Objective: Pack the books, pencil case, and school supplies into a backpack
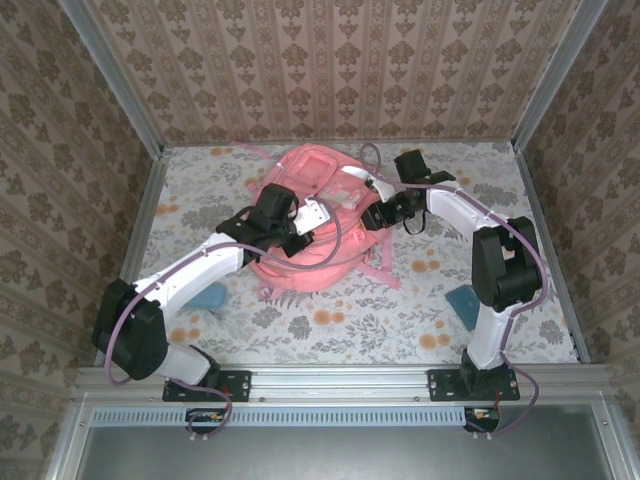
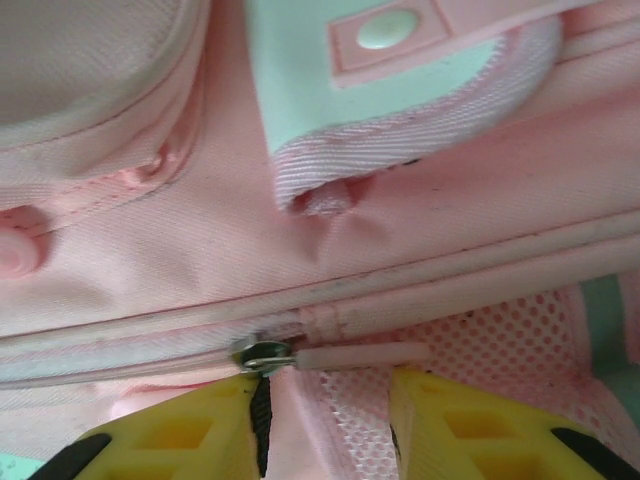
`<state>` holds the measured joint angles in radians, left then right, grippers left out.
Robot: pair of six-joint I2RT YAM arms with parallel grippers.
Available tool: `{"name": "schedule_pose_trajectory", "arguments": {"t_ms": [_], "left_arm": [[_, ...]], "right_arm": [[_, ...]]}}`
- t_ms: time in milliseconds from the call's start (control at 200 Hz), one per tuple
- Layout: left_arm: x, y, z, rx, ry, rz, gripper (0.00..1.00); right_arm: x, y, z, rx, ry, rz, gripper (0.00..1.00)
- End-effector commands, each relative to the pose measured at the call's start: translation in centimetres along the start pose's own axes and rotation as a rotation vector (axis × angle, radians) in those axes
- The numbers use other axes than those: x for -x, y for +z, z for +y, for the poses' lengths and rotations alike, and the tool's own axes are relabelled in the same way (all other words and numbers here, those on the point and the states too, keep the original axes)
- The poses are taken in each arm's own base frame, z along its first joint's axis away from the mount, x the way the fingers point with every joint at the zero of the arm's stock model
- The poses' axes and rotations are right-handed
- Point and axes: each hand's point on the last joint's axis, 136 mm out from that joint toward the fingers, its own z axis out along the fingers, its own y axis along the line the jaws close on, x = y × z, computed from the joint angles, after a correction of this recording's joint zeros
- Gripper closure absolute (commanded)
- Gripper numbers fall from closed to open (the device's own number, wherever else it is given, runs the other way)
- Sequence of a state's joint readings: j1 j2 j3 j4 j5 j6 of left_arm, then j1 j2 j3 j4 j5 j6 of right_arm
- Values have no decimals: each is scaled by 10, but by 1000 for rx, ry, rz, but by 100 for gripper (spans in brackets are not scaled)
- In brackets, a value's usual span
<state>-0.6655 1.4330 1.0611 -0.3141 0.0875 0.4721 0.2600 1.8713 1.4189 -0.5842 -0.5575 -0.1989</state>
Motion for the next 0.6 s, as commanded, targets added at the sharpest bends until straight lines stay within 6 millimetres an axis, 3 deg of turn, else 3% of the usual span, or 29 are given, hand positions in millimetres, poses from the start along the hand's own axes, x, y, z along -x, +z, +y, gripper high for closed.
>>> {"name": "schedule_pose_trajectory", "arguments": {"t_ms": [0,145,305,520,595], "left_arm": [[19,-17,7,8,-2,-75,100],[18,-19,7,3,-3,-76,100],[16,-20,9,4,-1,-71,100],[15,-18,9,-1,-2,-69,100],[15,-18,10,0,-1,-68,100]], "right_arm": [[0,6,11,59,-49,4,62],[-1,13,-1,18,-38,35,53],[2,12,2,36,-45,33,39],[1,12,12,102,-52,40,33],[0,13,17,131,-50,43,40]]}}
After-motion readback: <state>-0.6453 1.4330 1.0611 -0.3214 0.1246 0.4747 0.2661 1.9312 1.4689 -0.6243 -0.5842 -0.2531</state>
